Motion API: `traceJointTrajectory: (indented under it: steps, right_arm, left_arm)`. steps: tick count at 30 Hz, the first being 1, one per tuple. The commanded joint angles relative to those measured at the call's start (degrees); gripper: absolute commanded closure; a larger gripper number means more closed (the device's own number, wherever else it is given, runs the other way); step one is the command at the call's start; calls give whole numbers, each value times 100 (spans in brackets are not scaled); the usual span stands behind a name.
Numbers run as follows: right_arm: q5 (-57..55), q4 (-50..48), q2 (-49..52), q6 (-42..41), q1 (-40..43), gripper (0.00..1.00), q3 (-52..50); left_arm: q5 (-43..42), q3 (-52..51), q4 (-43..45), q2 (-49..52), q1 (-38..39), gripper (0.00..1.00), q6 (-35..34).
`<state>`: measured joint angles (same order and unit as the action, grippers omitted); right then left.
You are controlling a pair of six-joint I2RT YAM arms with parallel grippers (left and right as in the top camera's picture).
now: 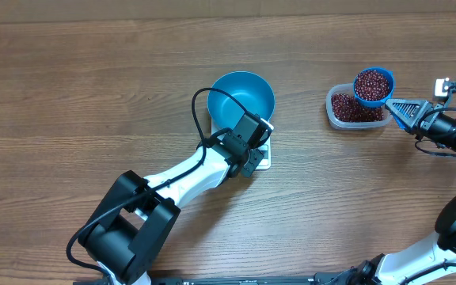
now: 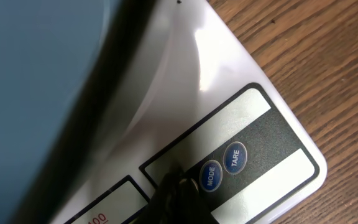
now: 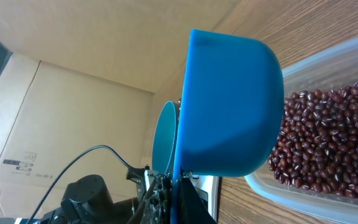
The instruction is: Scoop item into bowl and weigh 150g on scale
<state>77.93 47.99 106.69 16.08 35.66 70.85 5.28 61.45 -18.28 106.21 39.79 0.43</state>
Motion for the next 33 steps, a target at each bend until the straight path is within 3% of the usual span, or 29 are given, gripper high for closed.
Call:
traceJointTrajectory:
  steps: [1,33]
  right_arm:
    - [245,-33,7,31,52,96,-17]
    - [243,-33,7,28,52,96,-17]
  left_arm:
    - [133,-42,-96,442,76,96,173]
    - [306,197,-715,518,168,96,66]
